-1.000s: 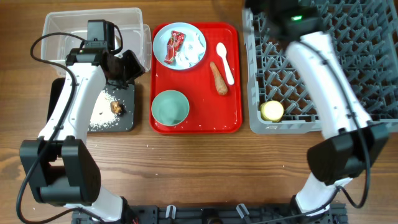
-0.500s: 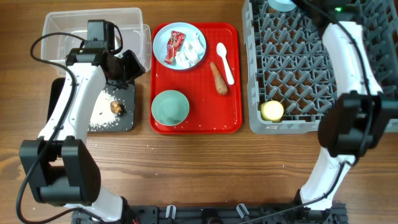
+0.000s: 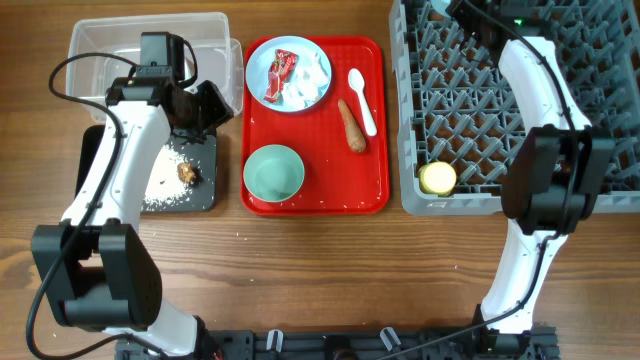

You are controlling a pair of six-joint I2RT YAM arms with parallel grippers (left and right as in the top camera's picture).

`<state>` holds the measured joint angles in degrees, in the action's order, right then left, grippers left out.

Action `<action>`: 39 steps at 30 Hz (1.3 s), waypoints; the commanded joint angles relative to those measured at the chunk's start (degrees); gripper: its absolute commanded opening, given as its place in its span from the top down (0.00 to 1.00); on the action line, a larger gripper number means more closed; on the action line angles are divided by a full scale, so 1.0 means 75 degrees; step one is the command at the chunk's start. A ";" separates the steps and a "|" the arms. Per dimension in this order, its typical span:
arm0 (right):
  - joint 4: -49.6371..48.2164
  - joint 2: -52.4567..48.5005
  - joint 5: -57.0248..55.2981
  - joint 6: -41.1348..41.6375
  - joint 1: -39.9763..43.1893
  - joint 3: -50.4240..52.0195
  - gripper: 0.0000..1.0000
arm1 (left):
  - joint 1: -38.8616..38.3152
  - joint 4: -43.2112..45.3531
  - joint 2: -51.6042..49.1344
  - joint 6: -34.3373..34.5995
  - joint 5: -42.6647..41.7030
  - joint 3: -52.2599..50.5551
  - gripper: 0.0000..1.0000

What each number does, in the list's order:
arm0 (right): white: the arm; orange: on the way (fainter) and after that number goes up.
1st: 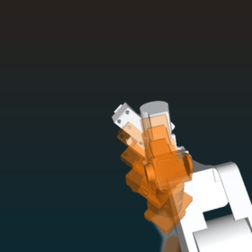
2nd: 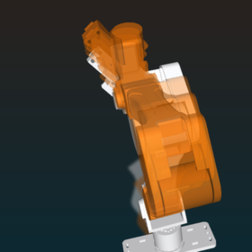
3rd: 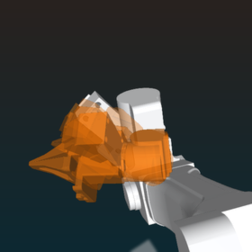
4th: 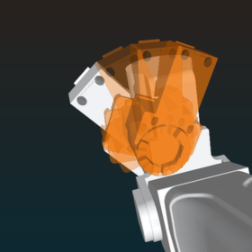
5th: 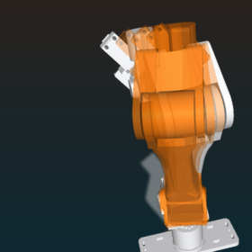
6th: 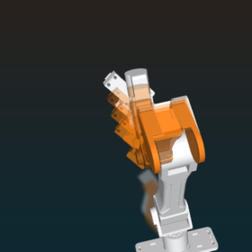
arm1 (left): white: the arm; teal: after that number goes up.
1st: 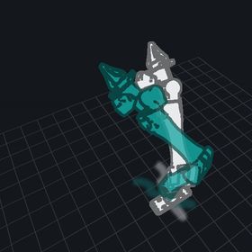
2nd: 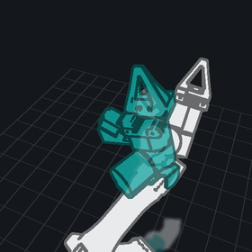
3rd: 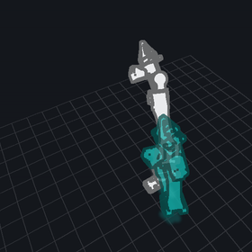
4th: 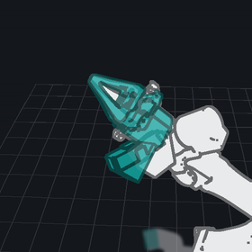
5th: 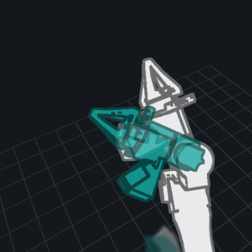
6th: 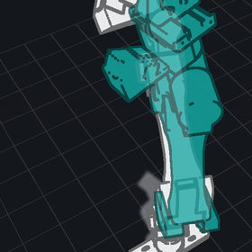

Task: Sort waste into correct bins and load items into the dishwasher rack
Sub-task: 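Release the bowl in the rack and raise the right gripper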

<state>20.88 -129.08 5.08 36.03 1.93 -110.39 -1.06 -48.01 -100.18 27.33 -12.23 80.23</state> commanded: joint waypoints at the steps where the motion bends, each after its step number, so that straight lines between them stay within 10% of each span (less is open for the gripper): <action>1: -0.0041 -0.0291 -0.0157 0.0087 0.0058 -0.0023 0.48 | 0.0029 -0.0015 0.0099 0.0015 0.0047 0.0102 0.50; 9: -0.0044 -0.0350 -0.0154 -0.0073 0.0189 -0.0023 0.53 | 0.0029 -0.0035 0.0099 0.0015 0.0047 0.0102 0.49; 19: -0.0050 -0.0350 -0.0221 -0.0256 0.0204 -0.0023 0.96 | 0.0029 -0.0038 0.0099 0.0017 0.0044 0.0099 0.49; 30: 0.0029 -0.0102 -0.0391 -0.0874 0.0204 -0.0023 0.96 | 0.0023 -0.0047 0.0099 0.0017 0.0044 0.0099 0.50; 39: 0.0781 0.1072 -0.3392 -0.1314 -0.0169 -0.0023 0.96 | 0.0023 -0.0035 0.0099 0.0017 0.0044 0.0099 0.45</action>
<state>25.43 -127.57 -5.91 28.93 2.50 -110.39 -1.06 -48.25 -100.18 27.33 -12.23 80.23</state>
